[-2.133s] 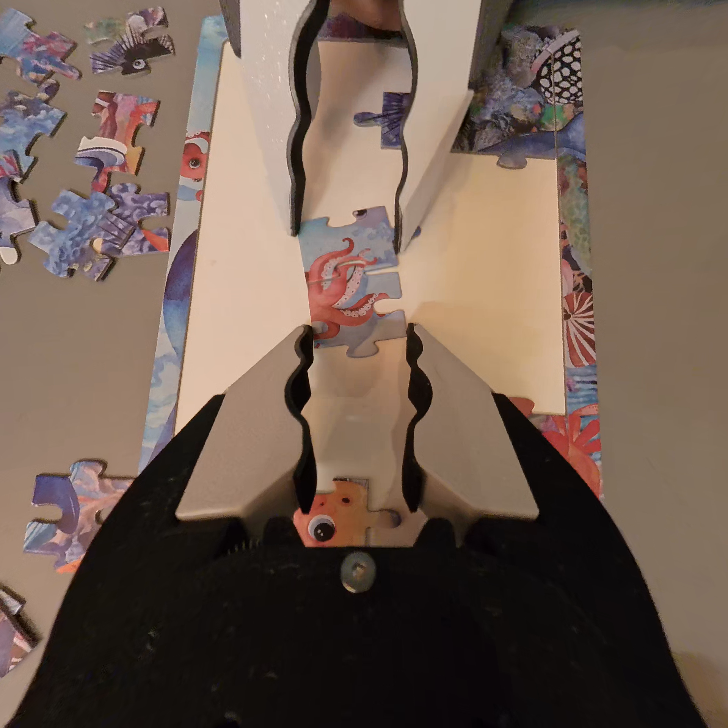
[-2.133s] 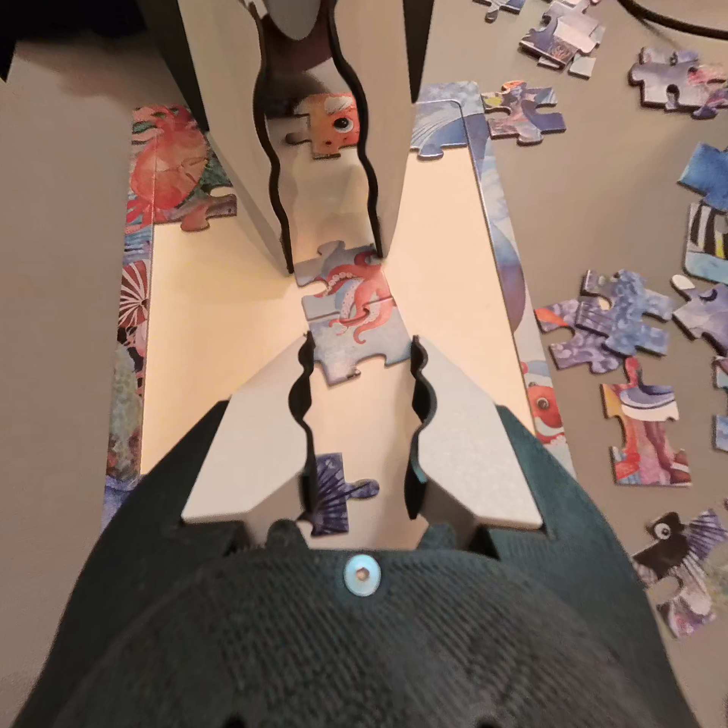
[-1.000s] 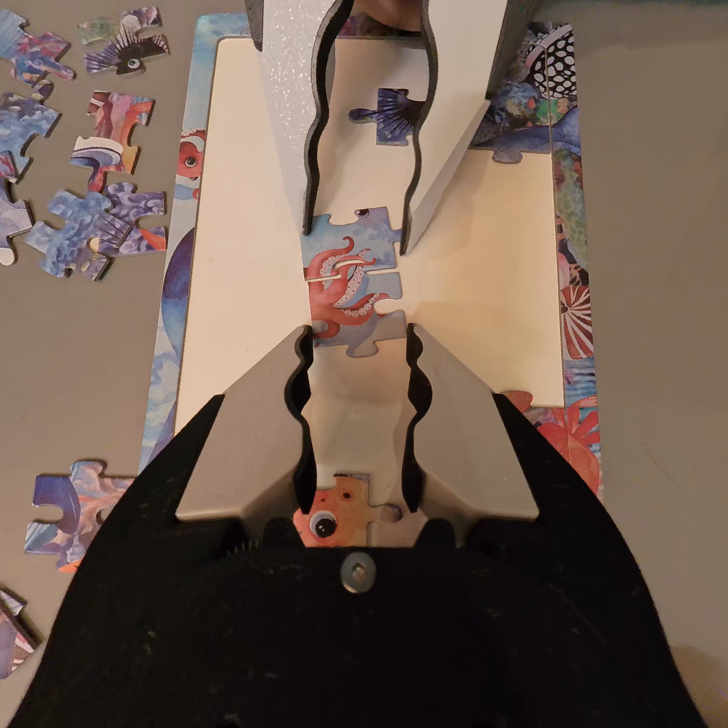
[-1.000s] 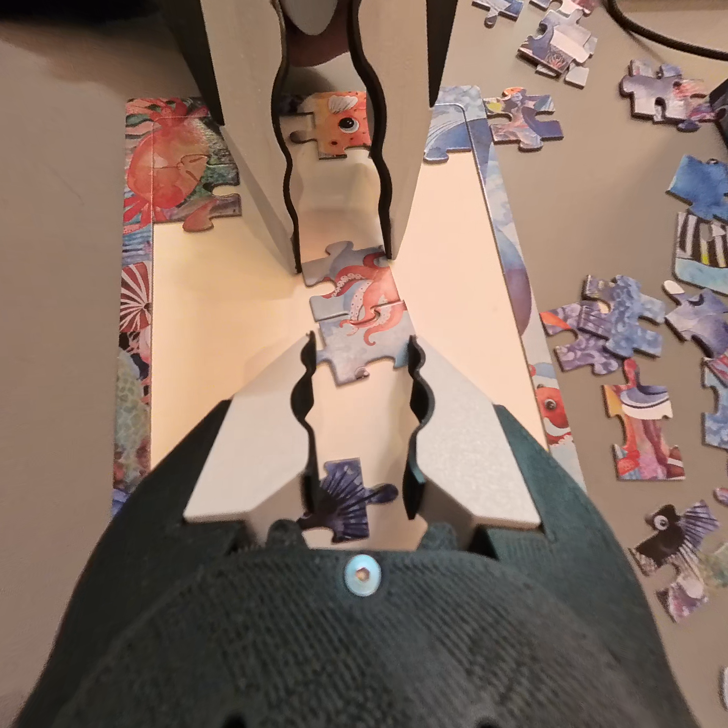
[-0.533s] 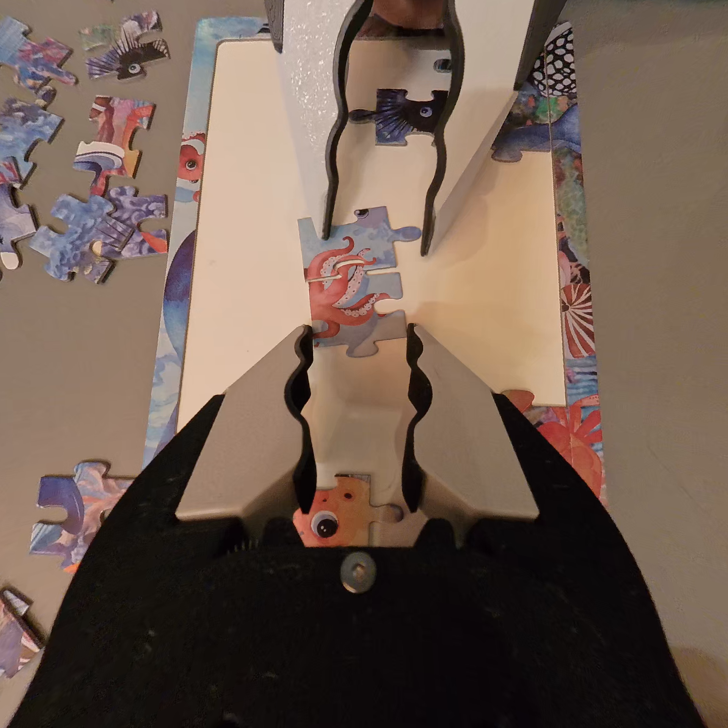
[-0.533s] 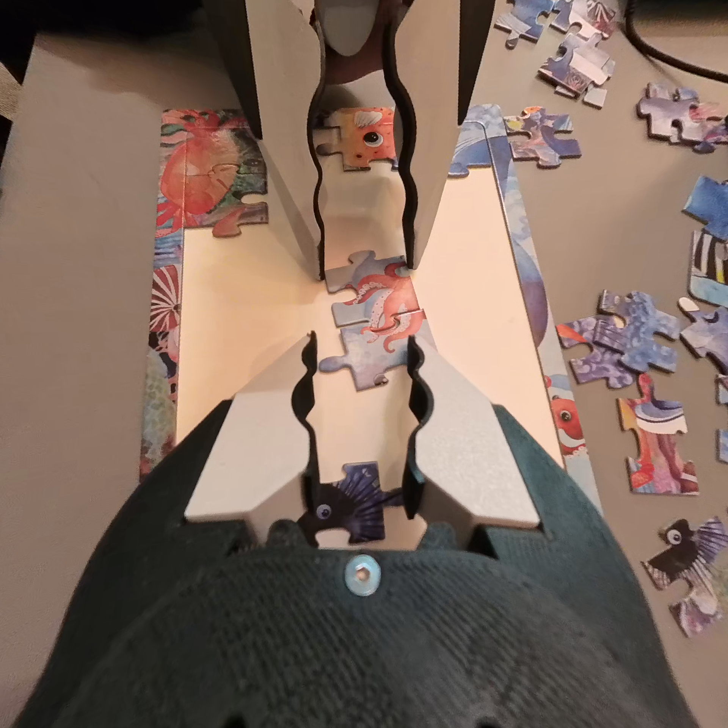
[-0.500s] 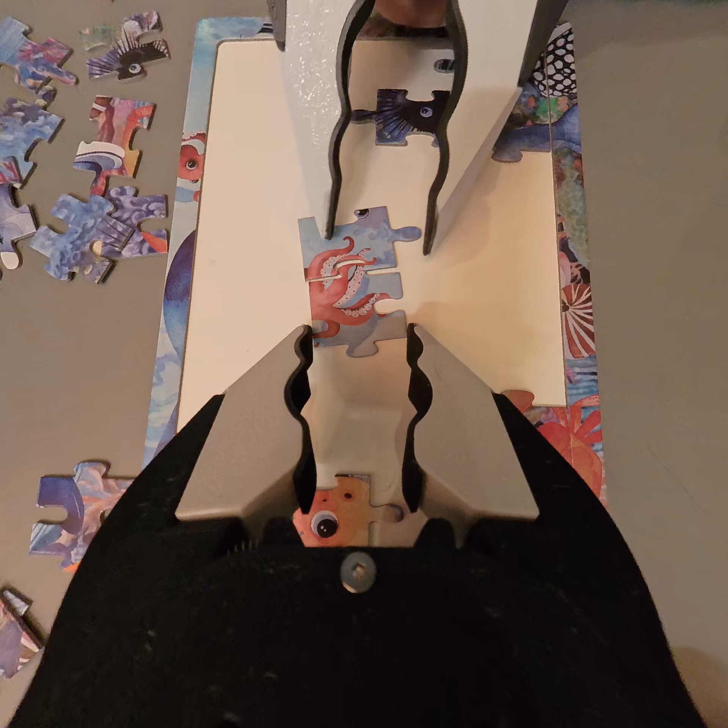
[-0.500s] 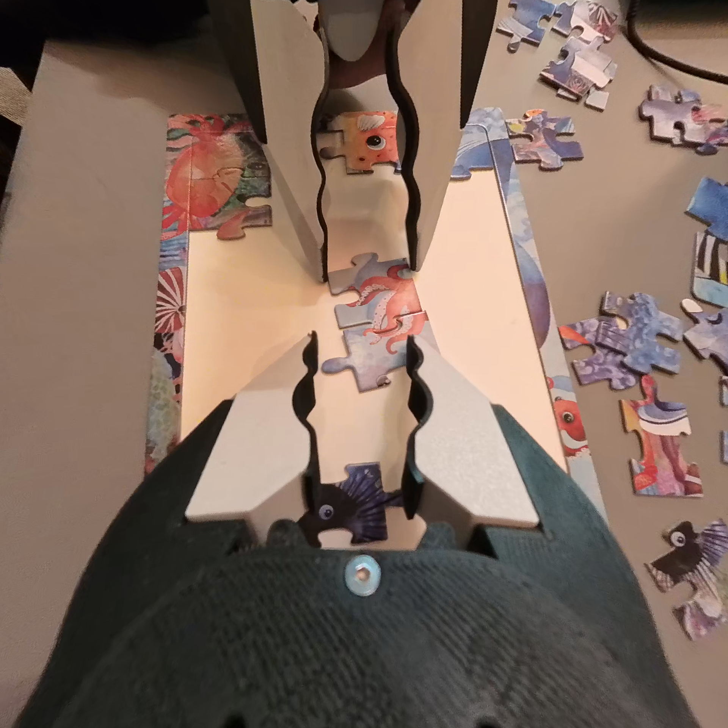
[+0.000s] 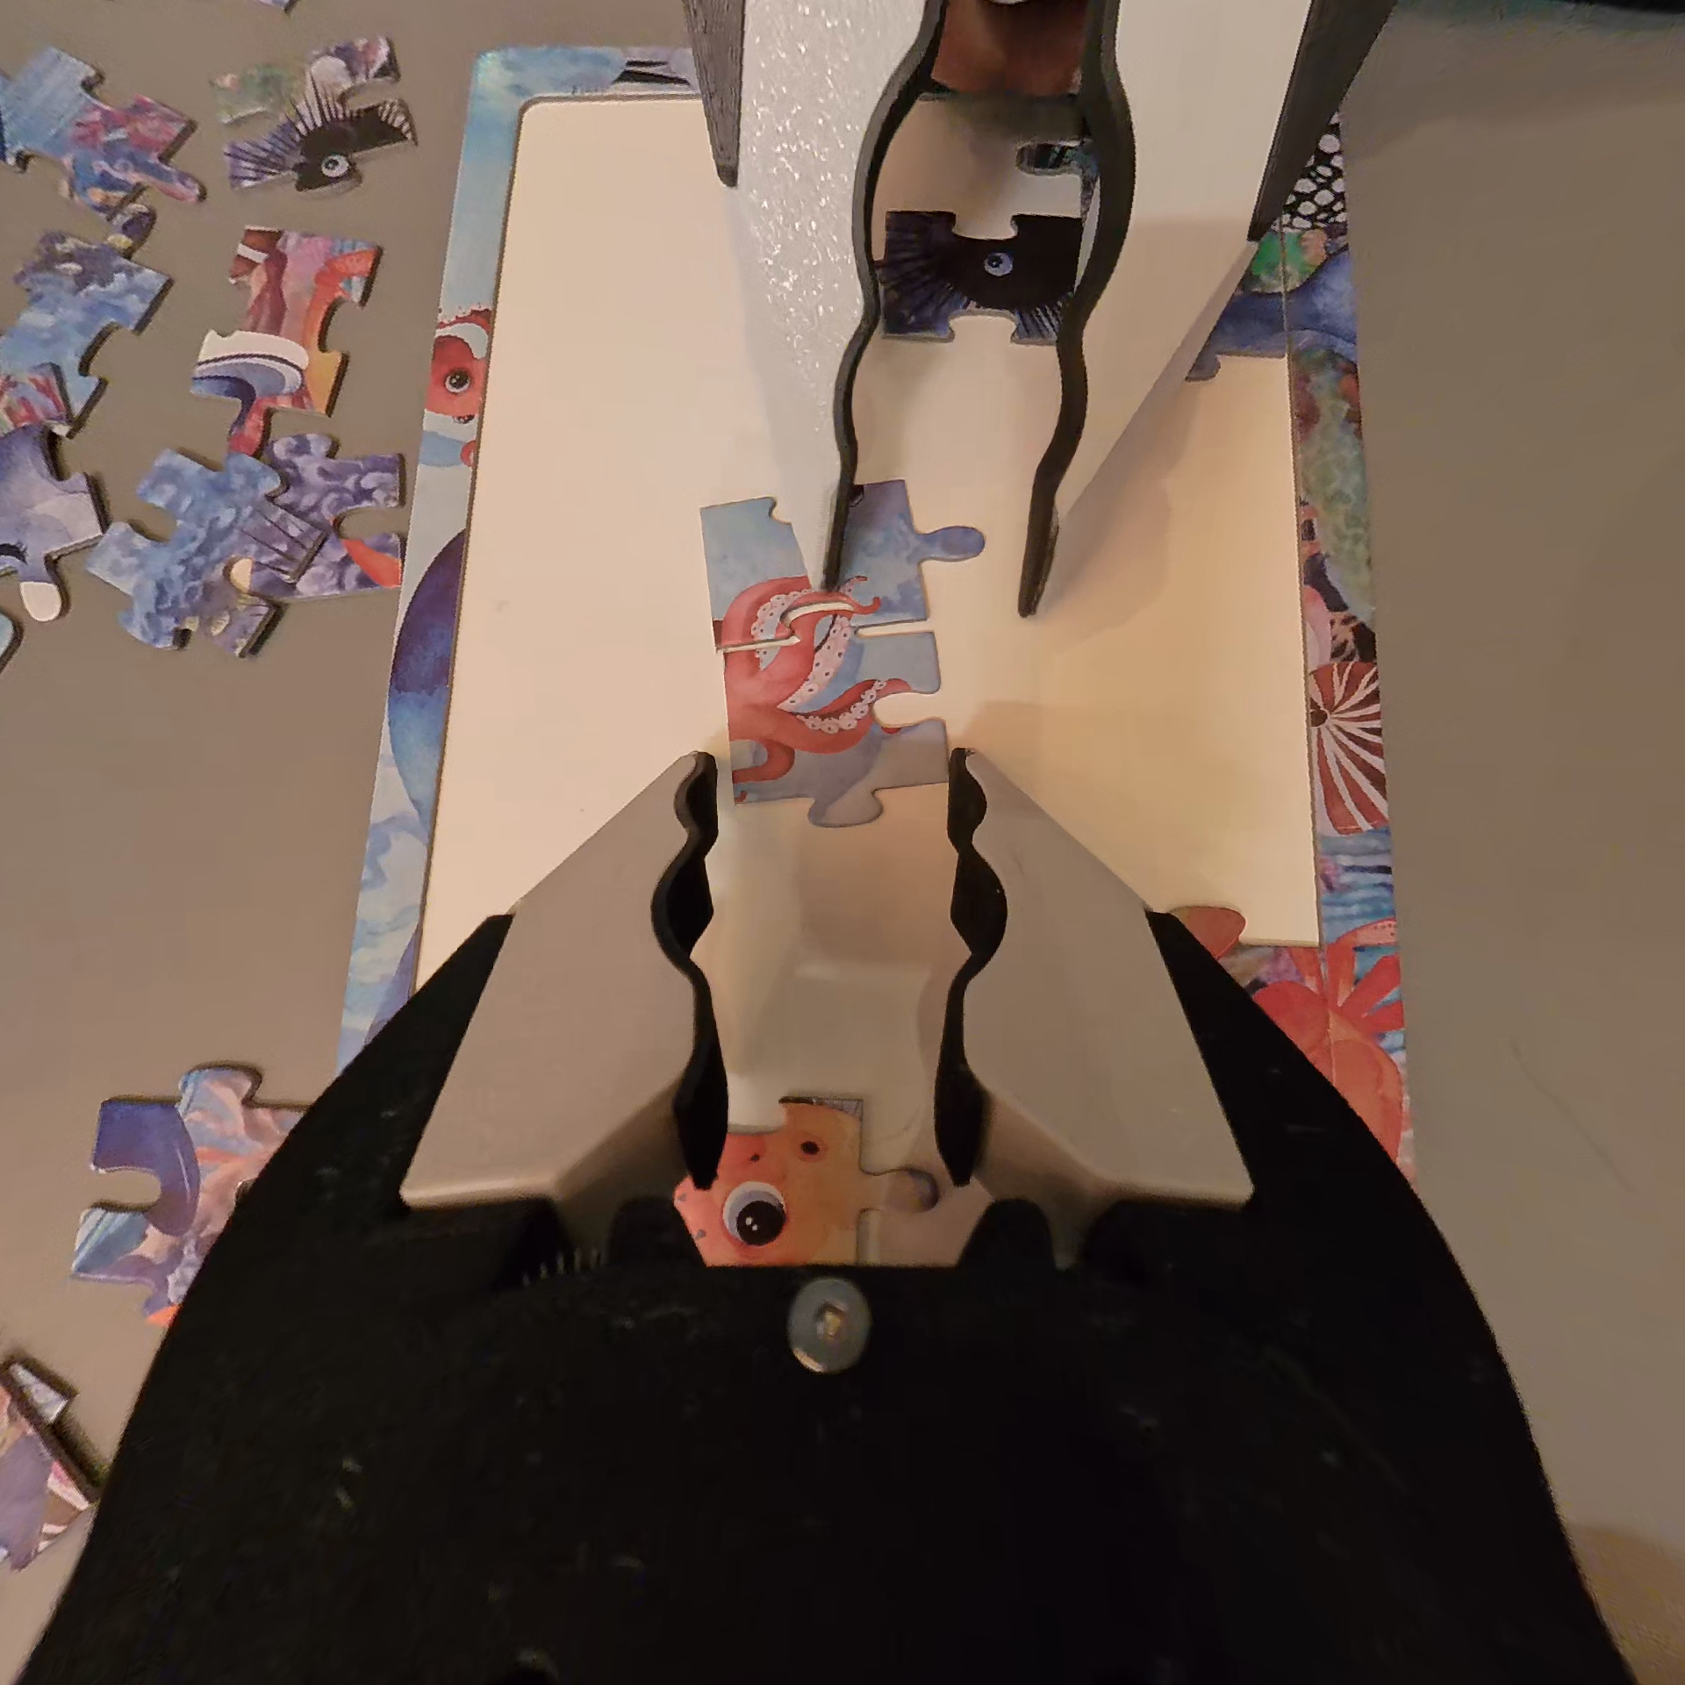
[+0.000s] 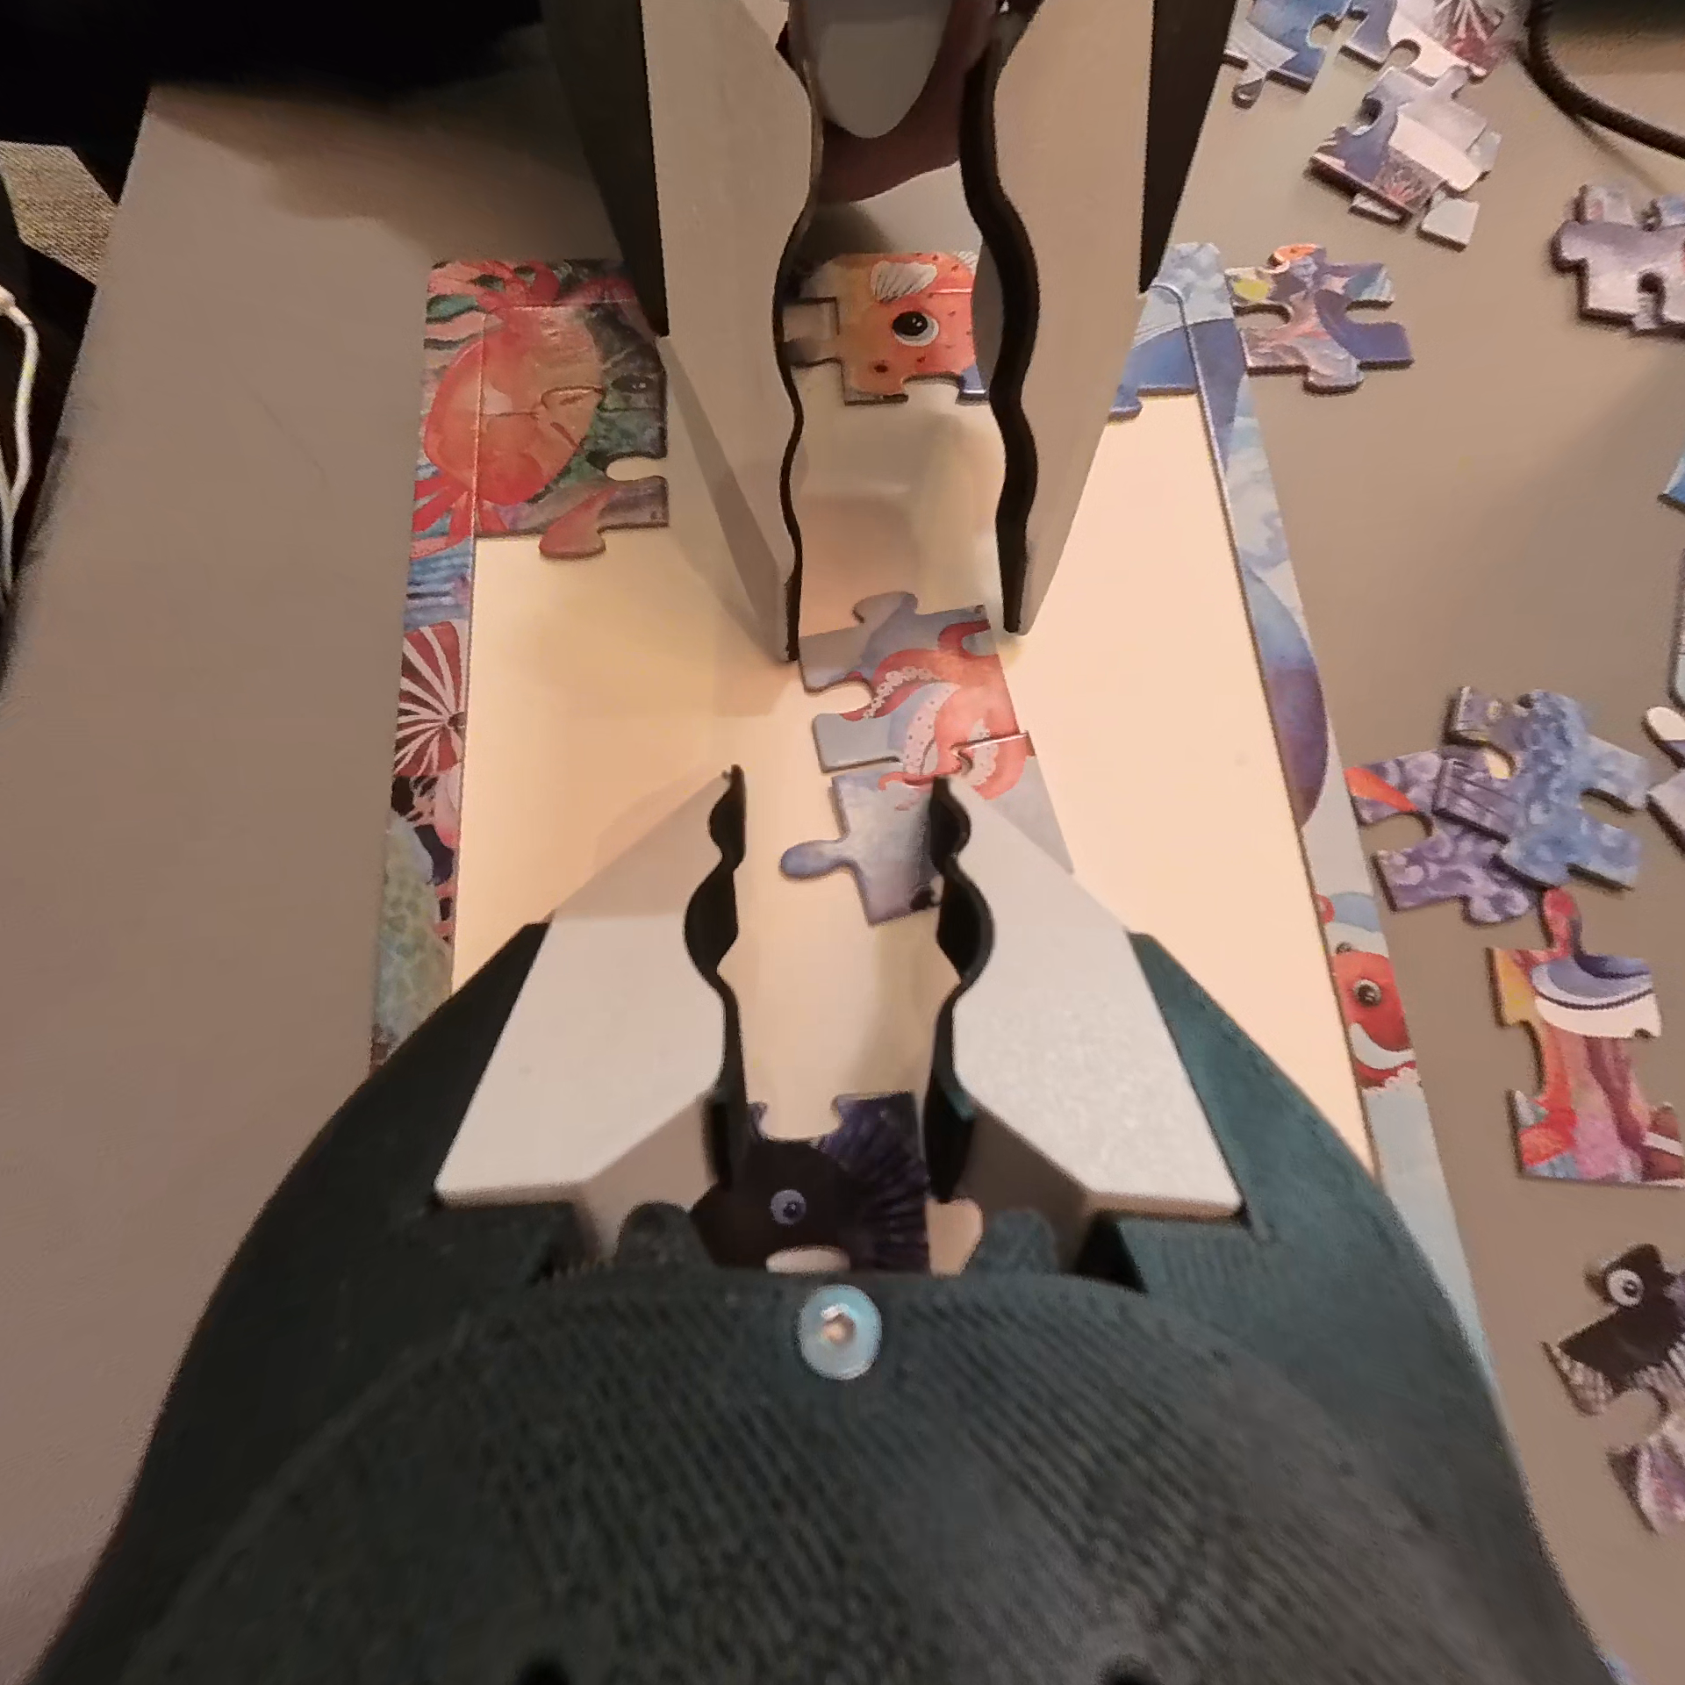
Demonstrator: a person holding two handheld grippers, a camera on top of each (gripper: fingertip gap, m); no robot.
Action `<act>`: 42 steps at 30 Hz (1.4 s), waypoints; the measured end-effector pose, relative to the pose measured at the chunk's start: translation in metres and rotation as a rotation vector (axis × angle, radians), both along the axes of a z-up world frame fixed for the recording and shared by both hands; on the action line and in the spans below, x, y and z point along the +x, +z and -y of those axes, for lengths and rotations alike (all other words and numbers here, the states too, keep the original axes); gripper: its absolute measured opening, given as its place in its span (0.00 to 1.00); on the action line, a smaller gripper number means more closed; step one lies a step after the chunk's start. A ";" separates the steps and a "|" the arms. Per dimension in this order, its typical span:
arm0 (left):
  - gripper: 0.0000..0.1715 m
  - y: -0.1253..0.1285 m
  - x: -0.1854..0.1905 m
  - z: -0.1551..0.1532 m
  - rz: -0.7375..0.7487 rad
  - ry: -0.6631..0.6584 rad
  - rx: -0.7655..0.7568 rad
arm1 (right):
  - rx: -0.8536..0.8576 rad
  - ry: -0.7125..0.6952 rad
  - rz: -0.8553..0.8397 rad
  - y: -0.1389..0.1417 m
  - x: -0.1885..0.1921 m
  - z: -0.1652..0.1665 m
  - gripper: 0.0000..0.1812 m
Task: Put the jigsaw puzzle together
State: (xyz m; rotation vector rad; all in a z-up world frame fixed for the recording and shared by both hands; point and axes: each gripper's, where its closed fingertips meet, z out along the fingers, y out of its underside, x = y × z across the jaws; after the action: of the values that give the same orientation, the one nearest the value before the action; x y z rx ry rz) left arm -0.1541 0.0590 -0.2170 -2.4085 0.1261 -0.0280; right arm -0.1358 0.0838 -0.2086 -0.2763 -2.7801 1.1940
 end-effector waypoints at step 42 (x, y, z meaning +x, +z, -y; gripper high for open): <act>0.28 0.000 -0.001 0.004 0.005 -0.007 -0.008 | -0.003 -0.087 -0.029 -0.003 -0.022 -0.010 0.26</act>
State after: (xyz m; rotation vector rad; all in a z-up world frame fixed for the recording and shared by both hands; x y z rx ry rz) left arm -0.1550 0.0548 -0.2171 -2.4159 0.1329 -0.0376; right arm -0.1580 0.0938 -0.2114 -0.3733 -2.7115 1.1732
